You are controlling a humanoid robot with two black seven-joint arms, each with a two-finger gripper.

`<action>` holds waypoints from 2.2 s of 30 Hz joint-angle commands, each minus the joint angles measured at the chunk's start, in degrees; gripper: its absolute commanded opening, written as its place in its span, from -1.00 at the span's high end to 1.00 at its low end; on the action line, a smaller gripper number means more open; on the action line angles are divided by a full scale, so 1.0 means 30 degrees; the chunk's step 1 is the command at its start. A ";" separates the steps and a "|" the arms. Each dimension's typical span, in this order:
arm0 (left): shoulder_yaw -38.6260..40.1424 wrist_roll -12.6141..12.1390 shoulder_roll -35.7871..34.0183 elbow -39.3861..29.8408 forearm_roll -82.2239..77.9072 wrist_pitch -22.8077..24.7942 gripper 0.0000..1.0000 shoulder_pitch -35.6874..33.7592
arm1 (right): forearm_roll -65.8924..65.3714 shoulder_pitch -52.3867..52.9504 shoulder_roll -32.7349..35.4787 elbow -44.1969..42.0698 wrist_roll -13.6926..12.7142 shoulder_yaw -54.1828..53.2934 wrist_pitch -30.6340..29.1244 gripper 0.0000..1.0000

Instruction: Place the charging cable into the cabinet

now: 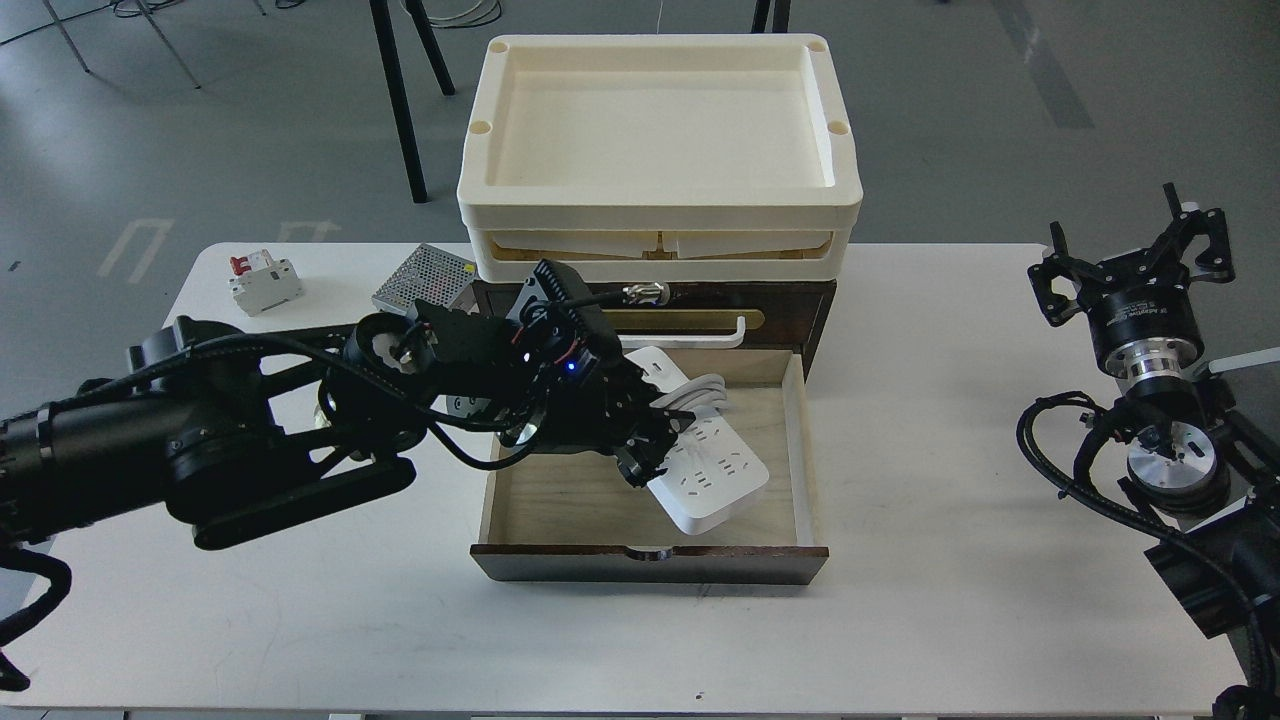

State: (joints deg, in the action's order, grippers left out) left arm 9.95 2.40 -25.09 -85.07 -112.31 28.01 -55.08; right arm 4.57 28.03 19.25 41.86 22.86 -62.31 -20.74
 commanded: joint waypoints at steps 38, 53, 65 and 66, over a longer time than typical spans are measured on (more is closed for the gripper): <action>1.2965 0.3655 0.1624 0.1898 2.3843 -0.1168 -1.00 0.2072 | 0.0001 0.0147 0.0057 -0.0154 -0.0177 0.0000 -0.0028 -0.99; 1.8363 0.2245 -0.0895 1.3086 3.6346 -0.0003 -1.00 0.2480 | 0.0059 0.0789 0.0174 -0.0330 -0.1993 -0.0177 0.0030 -0.99; 1.8129 0.2362 -0.0224 1.7017 3.9545 -0.0003 -1.00 0.6408 | 0.0147 0.0821 0.0116 -0.0506 -0.1818 -0.0352 -0.0029 -0.99; 1.8128 0.2392 -0.0077 1.7252 3.9545 -0.0003 -1.00 0.6495 | 0.0147 0.0879 0.0116 -0.0506 -0.1818 -0.0352 -0.0028 -0.99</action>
State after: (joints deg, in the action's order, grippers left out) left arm 64.65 9.22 -26.48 -35.61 6.26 28.00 -36.34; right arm 4.99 30.40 19.73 40.34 17.47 -63.42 -21.03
